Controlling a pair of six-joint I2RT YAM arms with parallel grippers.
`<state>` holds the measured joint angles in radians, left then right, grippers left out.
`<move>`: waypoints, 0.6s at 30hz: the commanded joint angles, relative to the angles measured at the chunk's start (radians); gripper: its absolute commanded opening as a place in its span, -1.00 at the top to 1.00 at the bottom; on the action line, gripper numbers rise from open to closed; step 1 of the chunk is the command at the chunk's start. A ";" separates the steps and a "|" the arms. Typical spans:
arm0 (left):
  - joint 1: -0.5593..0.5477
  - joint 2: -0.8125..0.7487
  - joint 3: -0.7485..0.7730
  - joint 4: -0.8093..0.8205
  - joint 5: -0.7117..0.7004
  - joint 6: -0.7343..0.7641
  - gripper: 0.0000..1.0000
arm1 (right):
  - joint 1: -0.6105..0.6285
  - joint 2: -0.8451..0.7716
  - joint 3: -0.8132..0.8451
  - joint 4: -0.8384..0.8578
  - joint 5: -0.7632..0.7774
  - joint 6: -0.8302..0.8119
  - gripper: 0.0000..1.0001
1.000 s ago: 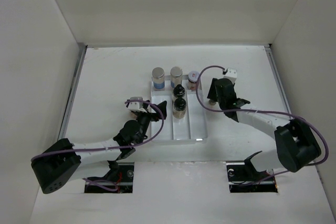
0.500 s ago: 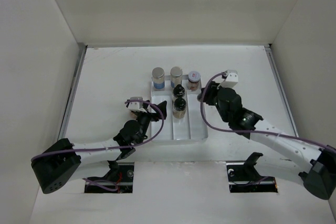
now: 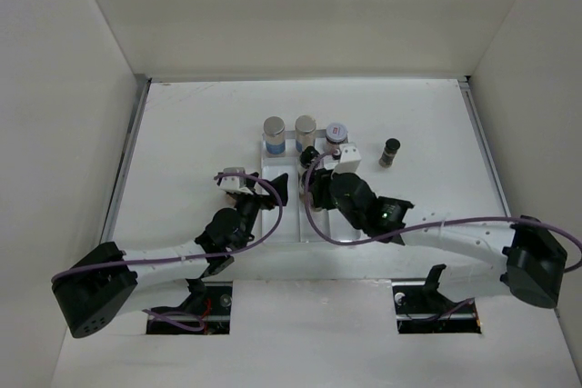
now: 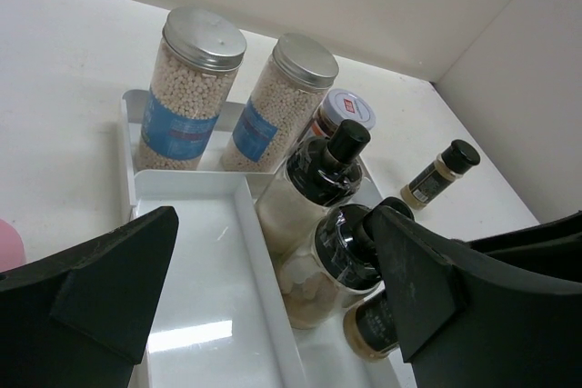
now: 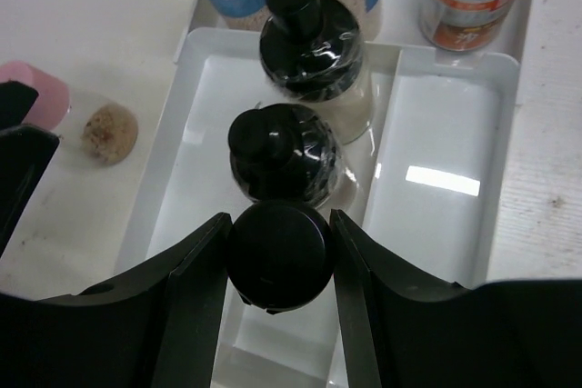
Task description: Organize the condiment bottles
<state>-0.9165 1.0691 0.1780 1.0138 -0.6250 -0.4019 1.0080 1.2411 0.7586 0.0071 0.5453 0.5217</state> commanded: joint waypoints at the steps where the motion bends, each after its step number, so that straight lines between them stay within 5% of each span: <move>1: 0.006 -0.021 -0.002 0.046 0.001 -0.011 -0.76 | 0.033 0.035 0.071 0.062 0.004 0.018 -0.02; 18: 0.005 -0.012 -0.002 0.052 0.001 -0.011 -0.76 | 0.062 0.198 0.031 0.180 0.114 -0.002 -0.04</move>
<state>-0.9165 1.0679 0.1780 1.0134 -0.6250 -0.4019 1.0618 1.4368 0.7807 0.1020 0.5900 0.5236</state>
